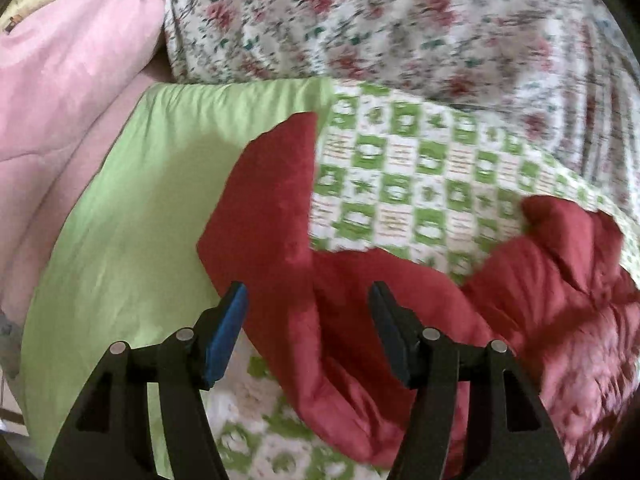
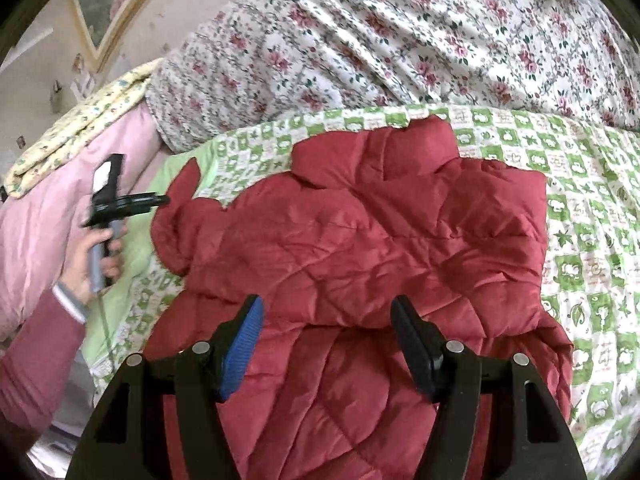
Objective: Fold large clothes
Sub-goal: 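Grasp the other sleeve with the left gripper and fold it across the body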
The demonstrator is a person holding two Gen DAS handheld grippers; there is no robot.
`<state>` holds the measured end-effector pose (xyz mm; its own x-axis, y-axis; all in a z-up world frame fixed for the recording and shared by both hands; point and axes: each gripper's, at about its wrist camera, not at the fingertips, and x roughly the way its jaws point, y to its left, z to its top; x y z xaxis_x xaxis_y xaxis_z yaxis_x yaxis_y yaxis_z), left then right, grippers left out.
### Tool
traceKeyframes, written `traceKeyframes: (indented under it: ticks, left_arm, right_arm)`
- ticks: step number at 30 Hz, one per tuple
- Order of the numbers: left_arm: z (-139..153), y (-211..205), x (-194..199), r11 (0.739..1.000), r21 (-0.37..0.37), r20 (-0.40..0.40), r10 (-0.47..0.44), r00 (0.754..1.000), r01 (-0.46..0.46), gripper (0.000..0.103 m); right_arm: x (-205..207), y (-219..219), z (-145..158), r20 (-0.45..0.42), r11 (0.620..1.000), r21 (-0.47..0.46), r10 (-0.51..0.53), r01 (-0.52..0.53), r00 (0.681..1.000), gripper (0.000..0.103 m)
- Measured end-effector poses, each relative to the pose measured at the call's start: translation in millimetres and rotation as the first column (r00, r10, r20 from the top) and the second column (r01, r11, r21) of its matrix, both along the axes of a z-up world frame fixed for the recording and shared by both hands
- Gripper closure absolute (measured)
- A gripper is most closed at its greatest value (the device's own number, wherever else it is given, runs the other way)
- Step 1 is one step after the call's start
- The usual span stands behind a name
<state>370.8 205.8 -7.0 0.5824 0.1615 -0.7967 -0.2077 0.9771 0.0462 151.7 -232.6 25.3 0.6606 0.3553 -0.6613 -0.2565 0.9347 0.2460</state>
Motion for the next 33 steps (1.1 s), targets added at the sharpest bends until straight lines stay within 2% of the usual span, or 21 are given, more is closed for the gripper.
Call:
traceKeyframes:
  ticks: [6, 9, 10, 18, 26, 30, 33]
  left_arm:
    - [-22, 7, 33, 0.996, 0.070, -0.070, 0.055, 0.996, -0.050, 0.042]
    - [-31, 12, 40, 0.996, 0.071, -0.096, 0.056, 0.994, -0.049, 0.091]
    - [-30, 14, 36, 0.997, 0.049, -0.087, 0.056, 0.995, -0.052, 0.092]
    - [4, 12, -19, 0.995, -0.092, 0.046, 0.035, 0.998, -0.030, 0.095]
    - [47, -15, -71, 0.972, -0.227, 0.198, -0.017, 0.980, 0.063, 0.095]
    - [58, -42, -91, 0.942, -0.297, 0.265, -0.077, 0.961, 0.157, 0.095]
    - [57, -69, -102, 0.901, -0.365, 0.285, -0.131, 0.949, 0.234, 0.095]
  right_arm:
    - [-19, 2, 3, 0.022, 1.000, 0.012, 0.011, -0.011, 1.000, 0.035]
    - [-26, 2, 5, 0.042, 1.000, 0.024, 0.009, -0.010, 0.999, 0.035]
    - [-28, 1, 6, 0.047, 1.000, 0.028, 0.010, -0.011, 0.999, 0.035]
    - [-30, -3, 8, 0.077, 0.998, 0.055, -0.014, 0.010, 0.997, 0.035]
    - [-29, -8, 1, 0.045, 0.997, 0.065, -0.031, 0.028, 0.999, 0.035]
    - [-29, -11, -2, 0.031, 0.996, 0.083, -0.044, 0.041, 0.999, 0.035]
    - [-29, -14, -5, 0.020, 0.994, 0.096, -0.055, 0.053, 0.998, 0.035]
